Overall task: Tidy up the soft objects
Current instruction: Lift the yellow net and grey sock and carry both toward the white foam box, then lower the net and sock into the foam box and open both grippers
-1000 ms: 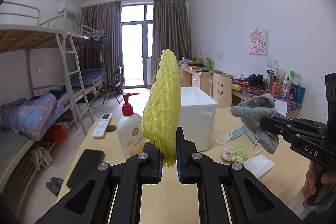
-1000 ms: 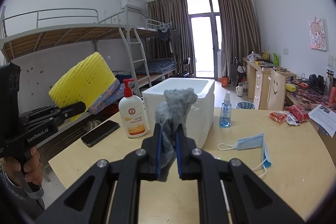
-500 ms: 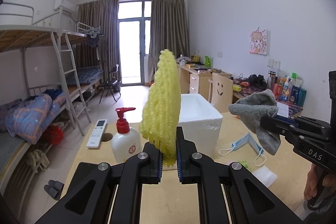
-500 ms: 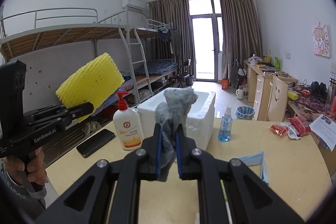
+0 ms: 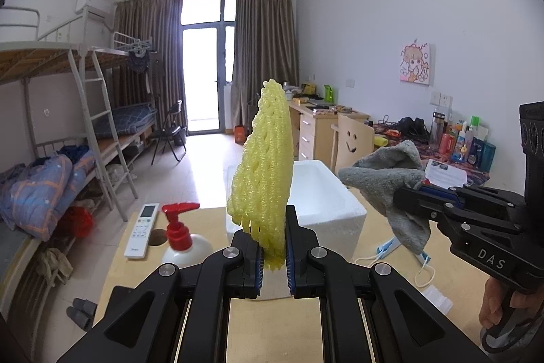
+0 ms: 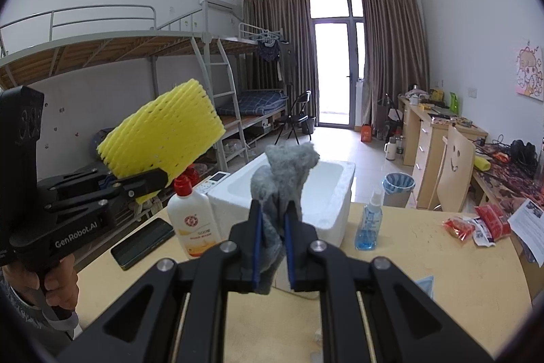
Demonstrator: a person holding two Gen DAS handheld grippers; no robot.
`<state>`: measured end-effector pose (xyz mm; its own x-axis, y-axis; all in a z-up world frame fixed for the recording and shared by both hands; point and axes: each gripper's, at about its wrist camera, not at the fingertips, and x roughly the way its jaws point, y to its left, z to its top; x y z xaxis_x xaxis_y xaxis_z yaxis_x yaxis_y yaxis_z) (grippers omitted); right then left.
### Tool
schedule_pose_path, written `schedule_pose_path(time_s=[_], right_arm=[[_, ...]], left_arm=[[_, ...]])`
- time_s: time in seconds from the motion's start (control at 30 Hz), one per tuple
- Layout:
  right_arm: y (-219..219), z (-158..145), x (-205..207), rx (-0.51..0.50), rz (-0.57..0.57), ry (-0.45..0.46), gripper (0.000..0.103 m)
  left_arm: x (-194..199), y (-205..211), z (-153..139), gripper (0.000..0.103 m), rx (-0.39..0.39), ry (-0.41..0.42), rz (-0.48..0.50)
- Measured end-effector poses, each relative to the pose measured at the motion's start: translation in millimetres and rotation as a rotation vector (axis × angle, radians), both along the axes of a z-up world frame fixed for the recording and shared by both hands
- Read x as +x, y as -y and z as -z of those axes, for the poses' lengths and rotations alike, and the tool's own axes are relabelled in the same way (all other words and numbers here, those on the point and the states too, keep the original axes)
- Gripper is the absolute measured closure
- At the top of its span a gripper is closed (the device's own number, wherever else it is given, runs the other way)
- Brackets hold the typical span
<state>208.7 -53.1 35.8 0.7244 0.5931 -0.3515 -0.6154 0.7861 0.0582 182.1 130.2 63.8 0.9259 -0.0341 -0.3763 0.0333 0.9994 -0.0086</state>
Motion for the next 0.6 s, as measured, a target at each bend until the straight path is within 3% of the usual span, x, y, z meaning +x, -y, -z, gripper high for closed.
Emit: schedule_pose_path(time_s=[0.43, 0.6], right_arm=[[-13, -13, 36, -0.019, -0.001, -0.006, 0.088], [-17, -15, 52, -0.018, 0.002, -0.014, 0.088]], left_arm=[[45, -1, -3, 0.092, 0.01, -0.04, 0.02], [61, -2, -1, 0.092, -0.021, -0.065, 0.035]])
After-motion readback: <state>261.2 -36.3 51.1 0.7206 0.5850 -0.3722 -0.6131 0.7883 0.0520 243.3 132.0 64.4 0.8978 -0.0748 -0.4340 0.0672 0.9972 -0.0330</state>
